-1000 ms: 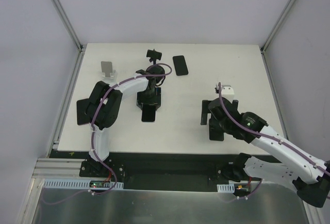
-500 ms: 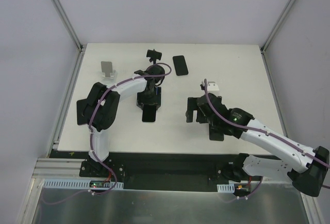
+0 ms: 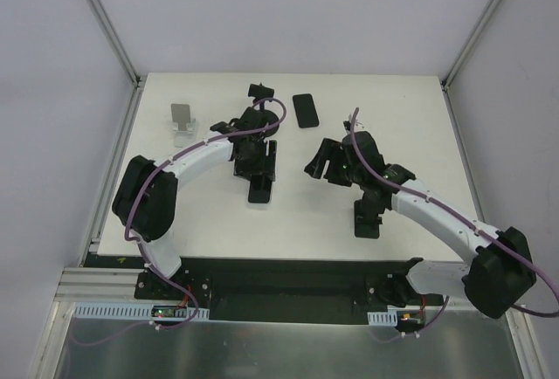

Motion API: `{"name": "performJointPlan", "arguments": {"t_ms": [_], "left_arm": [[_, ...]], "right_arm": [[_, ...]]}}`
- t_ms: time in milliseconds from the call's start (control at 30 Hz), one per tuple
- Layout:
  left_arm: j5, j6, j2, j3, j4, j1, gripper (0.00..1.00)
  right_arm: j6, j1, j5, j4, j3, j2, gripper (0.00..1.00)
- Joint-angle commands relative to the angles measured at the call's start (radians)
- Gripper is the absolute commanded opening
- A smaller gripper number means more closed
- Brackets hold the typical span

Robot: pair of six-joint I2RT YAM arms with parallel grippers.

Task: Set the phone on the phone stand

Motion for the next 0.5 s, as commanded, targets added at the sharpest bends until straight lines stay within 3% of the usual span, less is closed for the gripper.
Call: {"name": "performJointPlan", "arguments": {"t_ms": [0,133,467], "left_arm": [[0.115,0.038,-0.107,-0.039,0.095,-0.007,0.0],[0.179,0.044,-0.153,-0.073,0.17,-0.007,0.0],[0.248,0.047,-0.196,-0.111,0.232,-0.026,0.0]], "right_arm": [[0.034,-0.053,-0.186,0.151,0.048,0.087,0.77],[0.054,-0.085,-0.258,0.186,0.099,0.207,0.81],[0.129,-0.096,-0.332,0.318,0.151,0.354,0.7]]}}
